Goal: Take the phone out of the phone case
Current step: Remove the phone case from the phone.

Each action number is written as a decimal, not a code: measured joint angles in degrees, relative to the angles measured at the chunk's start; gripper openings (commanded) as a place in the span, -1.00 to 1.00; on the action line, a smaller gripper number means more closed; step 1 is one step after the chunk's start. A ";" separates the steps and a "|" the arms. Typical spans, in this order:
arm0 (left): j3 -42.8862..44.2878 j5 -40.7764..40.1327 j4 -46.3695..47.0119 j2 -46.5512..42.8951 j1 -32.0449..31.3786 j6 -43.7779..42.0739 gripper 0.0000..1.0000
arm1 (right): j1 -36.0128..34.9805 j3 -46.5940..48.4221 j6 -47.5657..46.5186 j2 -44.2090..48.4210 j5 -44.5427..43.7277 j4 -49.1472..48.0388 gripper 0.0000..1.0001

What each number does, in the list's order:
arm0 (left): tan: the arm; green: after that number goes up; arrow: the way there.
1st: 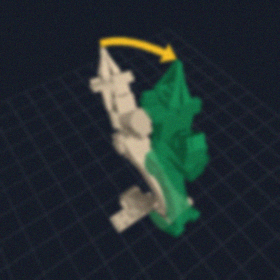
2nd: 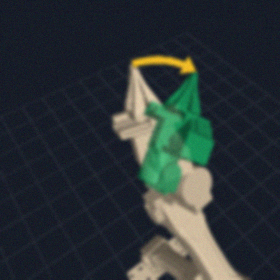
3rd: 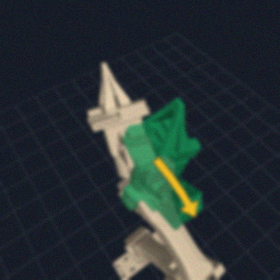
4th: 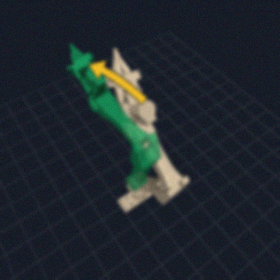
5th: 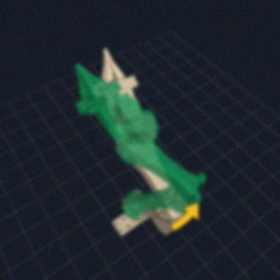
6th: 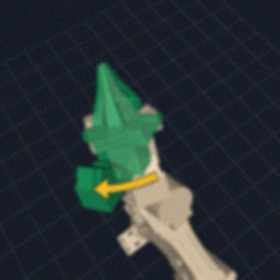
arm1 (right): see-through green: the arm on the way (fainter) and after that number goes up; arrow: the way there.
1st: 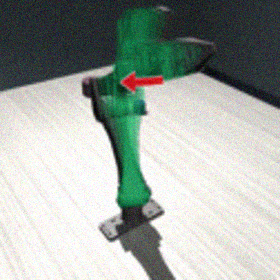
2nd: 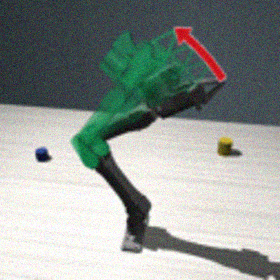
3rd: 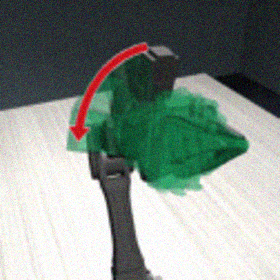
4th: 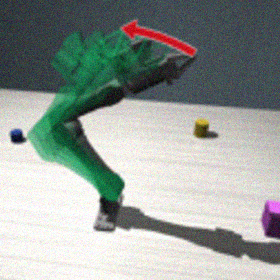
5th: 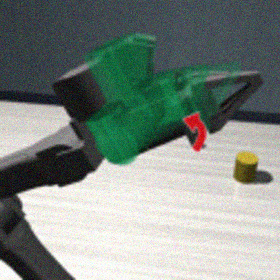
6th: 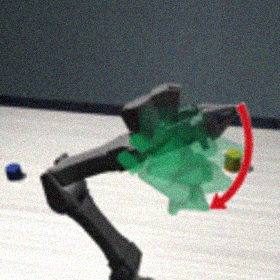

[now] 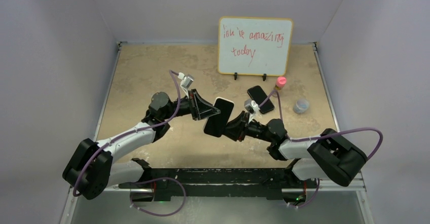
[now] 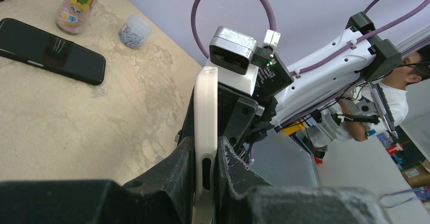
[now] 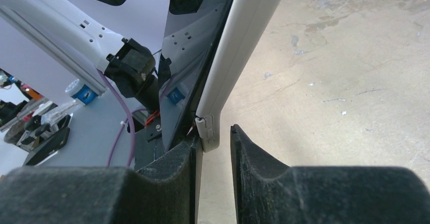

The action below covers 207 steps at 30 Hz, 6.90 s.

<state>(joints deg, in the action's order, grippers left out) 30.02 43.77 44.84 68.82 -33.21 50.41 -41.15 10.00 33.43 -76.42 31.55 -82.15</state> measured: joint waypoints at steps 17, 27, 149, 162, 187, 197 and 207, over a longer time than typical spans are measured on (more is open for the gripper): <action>-1.90 -2.54 2.71 5.70 -0.09 -0.02 -1.00 | 2.12 0.00 2.89 -0.04 -1.60 5.73 -0.46; -2.12 -4.11 6.97 12.85 -0.09 -0.02 -0.97 | 3.96 -0.02 4.26 -1.66 -3.02 9.31 -0.94; 23.34 -86.82 -56.11 24.94 -33.09 -35.98 0.34 | 6.08 23.52 1.49 -20.83 -10.86 39.36 -1.00; 24.11 -90.51 -55.89 28.65 -33.68 -36.22 0.29 | 6.34 24.02 1.57 -22.38 -10.86 38.60 -1.00; 23.67 -101.00 -52.61 31.08 -34.40 -42.03 0.16 | 7.48 24.17 5.86 -24.15 -6.54 33.79 -1.00; 22.23 -101.13 -50.66 31.26 -34.42 -47.28 -0.24 | 7.76 24.20 7.13 -24.81 -5.01 32.22 -1.00; 23.28 -102.84 -53.13 32.11 -34.93 -49.66 -1.00 | 7.85 24.50 7.96 -24.81 -4.37 31.21 -1.00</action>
<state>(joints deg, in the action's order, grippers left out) 53.30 -59.07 -8.29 100.92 -68.14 0.75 -33.30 34.50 41.39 -101.23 27.18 -50.94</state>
